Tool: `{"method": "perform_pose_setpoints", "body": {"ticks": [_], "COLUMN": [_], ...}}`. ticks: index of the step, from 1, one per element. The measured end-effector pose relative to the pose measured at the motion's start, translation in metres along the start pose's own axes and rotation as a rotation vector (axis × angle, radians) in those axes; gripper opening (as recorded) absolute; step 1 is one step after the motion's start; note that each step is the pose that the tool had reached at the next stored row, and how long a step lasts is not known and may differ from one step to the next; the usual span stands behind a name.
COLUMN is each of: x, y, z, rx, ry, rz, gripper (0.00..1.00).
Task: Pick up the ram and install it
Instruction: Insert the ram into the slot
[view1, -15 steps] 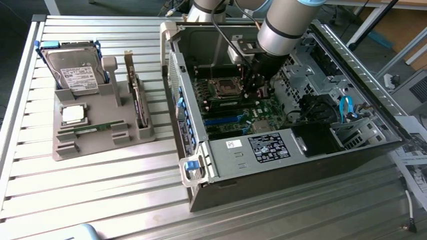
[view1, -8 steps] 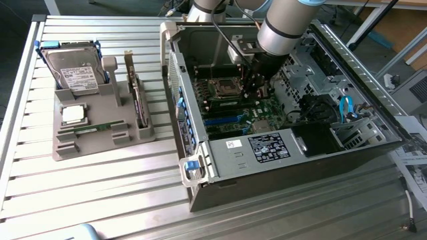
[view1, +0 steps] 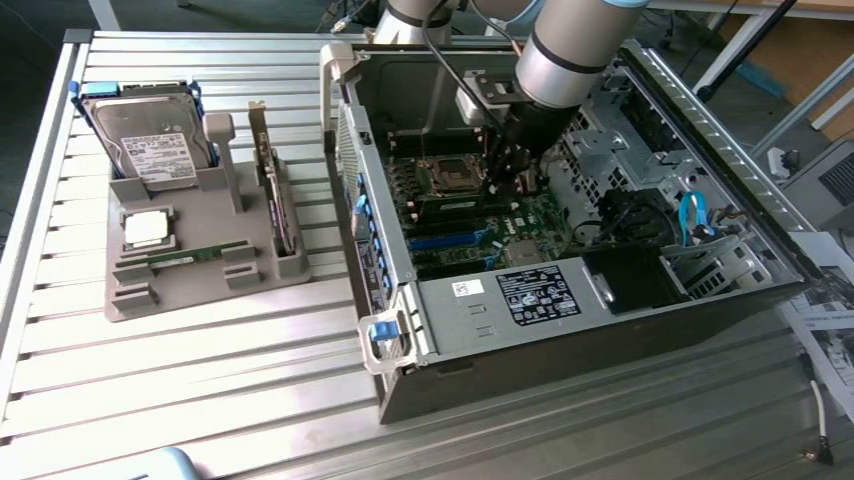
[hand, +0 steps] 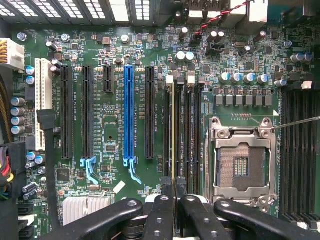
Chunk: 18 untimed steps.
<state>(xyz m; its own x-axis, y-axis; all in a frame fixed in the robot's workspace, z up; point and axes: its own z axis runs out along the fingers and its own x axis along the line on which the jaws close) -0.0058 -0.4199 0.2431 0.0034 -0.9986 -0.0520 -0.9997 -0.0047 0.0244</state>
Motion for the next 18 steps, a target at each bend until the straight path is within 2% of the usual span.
{"method": "perform_pose_setpoints", "body": {"ticks": [18], "x": [0.0009], "y": [0.0000], "z": [0.0002], "rx": [0.0006], "ry": [-0.0020], "rz": [0.012], "gripper": [0.12]}}
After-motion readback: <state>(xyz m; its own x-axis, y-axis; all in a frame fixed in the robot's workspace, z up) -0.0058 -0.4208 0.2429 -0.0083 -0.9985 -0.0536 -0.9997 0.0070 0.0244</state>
